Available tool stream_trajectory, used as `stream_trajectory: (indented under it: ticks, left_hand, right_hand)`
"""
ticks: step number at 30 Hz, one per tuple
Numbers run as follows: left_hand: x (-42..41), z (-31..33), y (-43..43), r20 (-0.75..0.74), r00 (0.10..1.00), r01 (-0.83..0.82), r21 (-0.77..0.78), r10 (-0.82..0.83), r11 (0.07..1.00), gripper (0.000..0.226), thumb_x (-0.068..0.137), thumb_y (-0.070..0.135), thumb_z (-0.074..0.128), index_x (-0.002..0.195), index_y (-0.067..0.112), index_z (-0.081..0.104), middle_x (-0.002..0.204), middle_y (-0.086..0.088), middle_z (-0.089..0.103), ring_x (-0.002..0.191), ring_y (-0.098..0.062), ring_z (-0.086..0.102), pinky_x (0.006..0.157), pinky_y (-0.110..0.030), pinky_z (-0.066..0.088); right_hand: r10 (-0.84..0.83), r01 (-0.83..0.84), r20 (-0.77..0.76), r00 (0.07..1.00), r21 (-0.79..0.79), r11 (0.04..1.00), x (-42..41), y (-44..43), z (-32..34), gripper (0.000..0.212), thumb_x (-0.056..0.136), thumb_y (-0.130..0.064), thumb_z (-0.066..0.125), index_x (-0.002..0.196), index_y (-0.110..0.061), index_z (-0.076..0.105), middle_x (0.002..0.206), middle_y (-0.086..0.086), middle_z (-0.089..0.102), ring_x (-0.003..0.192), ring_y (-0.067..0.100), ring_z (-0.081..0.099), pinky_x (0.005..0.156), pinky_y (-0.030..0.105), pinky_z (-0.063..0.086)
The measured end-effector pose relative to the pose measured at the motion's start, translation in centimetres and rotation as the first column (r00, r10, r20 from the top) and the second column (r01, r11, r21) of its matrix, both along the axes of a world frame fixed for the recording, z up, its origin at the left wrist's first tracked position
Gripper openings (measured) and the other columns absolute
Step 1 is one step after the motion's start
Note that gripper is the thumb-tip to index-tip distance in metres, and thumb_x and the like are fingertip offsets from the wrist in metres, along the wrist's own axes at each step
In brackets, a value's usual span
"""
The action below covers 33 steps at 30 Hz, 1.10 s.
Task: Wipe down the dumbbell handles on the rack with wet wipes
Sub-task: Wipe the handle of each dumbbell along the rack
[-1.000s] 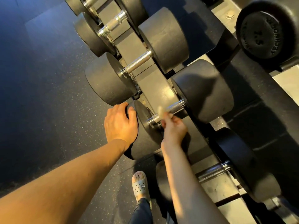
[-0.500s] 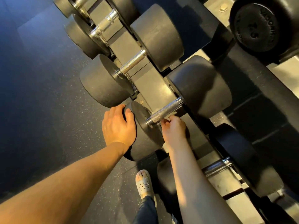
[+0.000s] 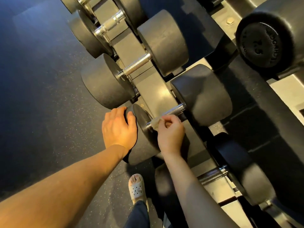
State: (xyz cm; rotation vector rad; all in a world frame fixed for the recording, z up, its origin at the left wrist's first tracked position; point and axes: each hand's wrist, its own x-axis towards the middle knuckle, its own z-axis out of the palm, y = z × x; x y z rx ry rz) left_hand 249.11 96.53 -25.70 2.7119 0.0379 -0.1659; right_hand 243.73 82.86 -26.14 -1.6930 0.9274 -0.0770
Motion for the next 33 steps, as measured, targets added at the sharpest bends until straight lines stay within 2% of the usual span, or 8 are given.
stream_trajectory:
  ticks: [3,7,10,14,16,20,26,33]
  left_hand:
    - [-0.1,0.4,-0.1,-0.008,1.000,0.004,0.025,-0.003,1.000,0.054,0.101,0.049,0.027,0.121,0.018,0.066,0.115,-0.005,0.068,0.104,-0.028,0.057,0.086,-0.047,0.050]
    - [0.1,0.4,0.0,-0.007,1.000,0.004,0.061,-0.003,0.998,0.049,0.100,0.049,0.029,0.109,0.020,0.067,0.105,-0.004,0.068,0.097,-0.027,0.058,0.081,-0.043,0.047]
    - [0.1,0.4,0.1,-0.007,1.000,-0.026,-0.013,0.026,1.000,0.040,0.100,0.051,0.033,0.094,0.026,0.064,0.091,0.004,0.064,0.086,-0.021,0.060,0.079,-0.044,0.053]
    - [-0.1,0.8,-0.2,0.030,0.999,-0.039,-0.054,0.041,0.998,0.039,0.102,0.049,0.035,0.089,0.027,0.064,0.087,0.007,0.062,0.084,-0.016,0.058,0.081,-0.041,0.053]
    - [-0.3,0.9,-0.3,0.039,0.999,-0.034,-0.024,0.035,0.999,0.040,0.103,0.047,0.035,0.096,0.024,0.067,0.092,0.006,0.063,0.090,-0.013,0.052,0.085,-0.035,0.046]
    - [-0.4,1.0,-0.4,0.029,0.999,-0.045,-0.010,0.046,0.999,0.040,0.103,0.047,0.036,0.101,0.023,0.068,0.096,0.004,0.063,0.092,-0.014,0.048,0.085,-0.034,0.038]
    - [-0.5,1.2,-0.4,0.017,0.999,-0.034,-0.028,0.035,0.999,0.039,0.103,0.047,0.035,0.101,0.023,0.066,0.095,0.004,0.063,0.095,-0.018,0.054,0.088,-0.038,0.043]
    - [-0.1,0.5,-0.2,0.009,0.999,-0.050,-0.054,0.051,0.997,0.038,0.100,0.049,0.031,0.081,0.029,0.058,0.078,0.007,0.060,0.076,-0.018,0.058,0.076,-0.044,0.054]
  right_hand:
    - [0.494,-0.420,0.054,0.868,-0.450,0.788,2.8,-2.0,0.4,0.013,0.098,-0.011,0.058,0.100,-0.014,0.071,0.101,-0.003,0.064,0.094,0.010,0.058,0.079,0.017,0.043]
    - [0.779,-0.936,-0.572,0.257,-0.349,0.052,6.6,-2.4,0.3,0.020,0.100,-0.024,0.050,0.108,-0.017,0.067,0.107,0.008,0.068,0.102,0.031,0.061,0.084,0.038,0.040]
    - [0.780,-0.980,-0.625,-0.007,-0.150,-0.129,9.2,-3.0,1.7,0.018,0.101,-0.024,0.053,0.112,-0.013,0.063,0.110,0.010,0.066,0.100,0.029,0.060,0.080,0.033,0.042]
    - [0.614,-0.970,-0.783,-0.095,-0.067,-0.235,11.9,-5.2,2.8,0.026,0.098,-0.021,0.060,0.119,-0.005,0.063,0.106,0.013,0.064,0.088,0.028,0.055,0.076,0.033,0.043]
    - [0.579,-0.966,-0.809,-0.098,-0.064,-0.252,11.4,-4.3,2.9,0.028,0.100,-0.023,0.057,0.122,-0.007,0.061,0.104,0.010,0.060,0.092,0.029,0.057,0.078,0.036,0.045]
    - [0.740,-0.984,-0.669,0.063,-0.163,-0.065,8.0,-1.1,1.2,0.023,0.101,-0.020,0.049,0.114,-0.006,0.062,0.114,0.015,0.066,0.107,0.036,0.063,0.085,0.038,0.047]
    - [0.819,-0.762,-0.500,0.284,-0.636,-0.124,4.5,-6.4,0.7,0.013,0.079,-0.009,0.070,0.089,-0.017,0.068,0.086,0.003,0.069,0.089,0.028,0.065,0.097,0.043,0.046]
    - [0.706,-0.557,-0.177,0.685,-0.753,0.351,1.8,-3.0,-1.3,0.018,0.079,-0.002,0.076,0.088,-0.009,0.063,0.085,0.006,0.060,0.082,0.023,0.055,0.070,0.039,0.053]
